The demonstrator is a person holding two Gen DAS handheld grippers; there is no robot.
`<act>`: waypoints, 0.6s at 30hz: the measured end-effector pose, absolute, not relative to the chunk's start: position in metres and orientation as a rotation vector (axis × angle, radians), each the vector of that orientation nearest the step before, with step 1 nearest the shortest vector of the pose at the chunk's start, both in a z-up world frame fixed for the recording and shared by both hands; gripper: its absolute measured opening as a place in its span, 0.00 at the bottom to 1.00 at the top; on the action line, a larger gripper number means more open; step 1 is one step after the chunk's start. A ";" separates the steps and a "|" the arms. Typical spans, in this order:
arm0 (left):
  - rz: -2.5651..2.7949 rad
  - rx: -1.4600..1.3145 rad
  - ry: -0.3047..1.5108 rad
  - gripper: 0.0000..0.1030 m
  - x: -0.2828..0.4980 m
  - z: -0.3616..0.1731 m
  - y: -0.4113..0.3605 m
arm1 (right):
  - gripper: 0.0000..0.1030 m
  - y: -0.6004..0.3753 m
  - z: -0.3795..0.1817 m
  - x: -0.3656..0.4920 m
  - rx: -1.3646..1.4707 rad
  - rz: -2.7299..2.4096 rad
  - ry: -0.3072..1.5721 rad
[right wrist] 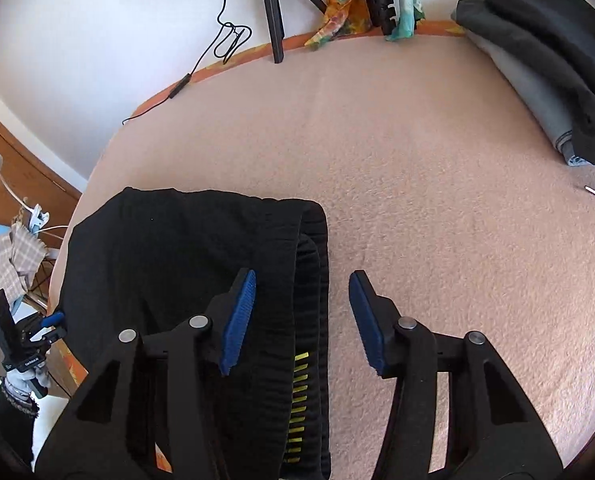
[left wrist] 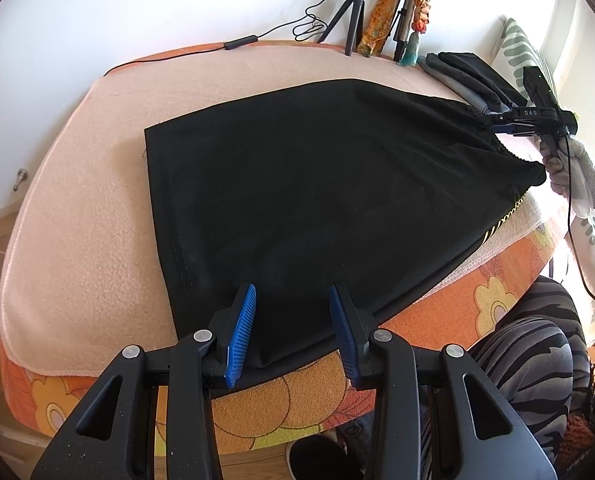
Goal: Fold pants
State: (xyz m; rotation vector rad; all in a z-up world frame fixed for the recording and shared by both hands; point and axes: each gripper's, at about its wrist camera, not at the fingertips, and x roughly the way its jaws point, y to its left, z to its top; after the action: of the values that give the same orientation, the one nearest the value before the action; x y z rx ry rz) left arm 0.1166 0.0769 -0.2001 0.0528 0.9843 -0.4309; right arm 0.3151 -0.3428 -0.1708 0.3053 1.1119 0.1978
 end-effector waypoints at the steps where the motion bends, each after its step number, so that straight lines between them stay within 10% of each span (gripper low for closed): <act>1: -0.432 0.053 0.984 0.35 0.117 -0.200 0.077 | 0.31 -0.340 -0.171 0.318 0.299 0.211 1.116; 2: -0.432 0.052 0.984 0.35 0.118 -0.200 0.077 | 0.15 -0.337 -0.170 0.321 0.288 0.229 1.118; 5: -0.428 0.054 0.984 0.35 0.118 -0.200 0.076 | 0.07 -0.319 -0.151 0.326 0.137 0.227 1.080; 12: -0.431 0.054 0.981 0.35 0.115 -0.201 0.076 | 0.06 -0.296 -0.128 0.335 -0.161 0.170 1.038; 18: -0.429 0.057 0.978 0.35 0.115 -0.201 0.076 | 0.41 -0.326 -0.126 0.283 0.028 0.117 1.045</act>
State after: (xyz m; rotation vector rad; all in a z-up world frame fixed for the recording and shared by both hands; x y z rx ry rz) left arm 0.1149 0.0758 -0.2008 0.0571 0.9781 -0.4287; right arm 0.2832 -0.3261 -0.1261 0.0281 1.0452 0.1174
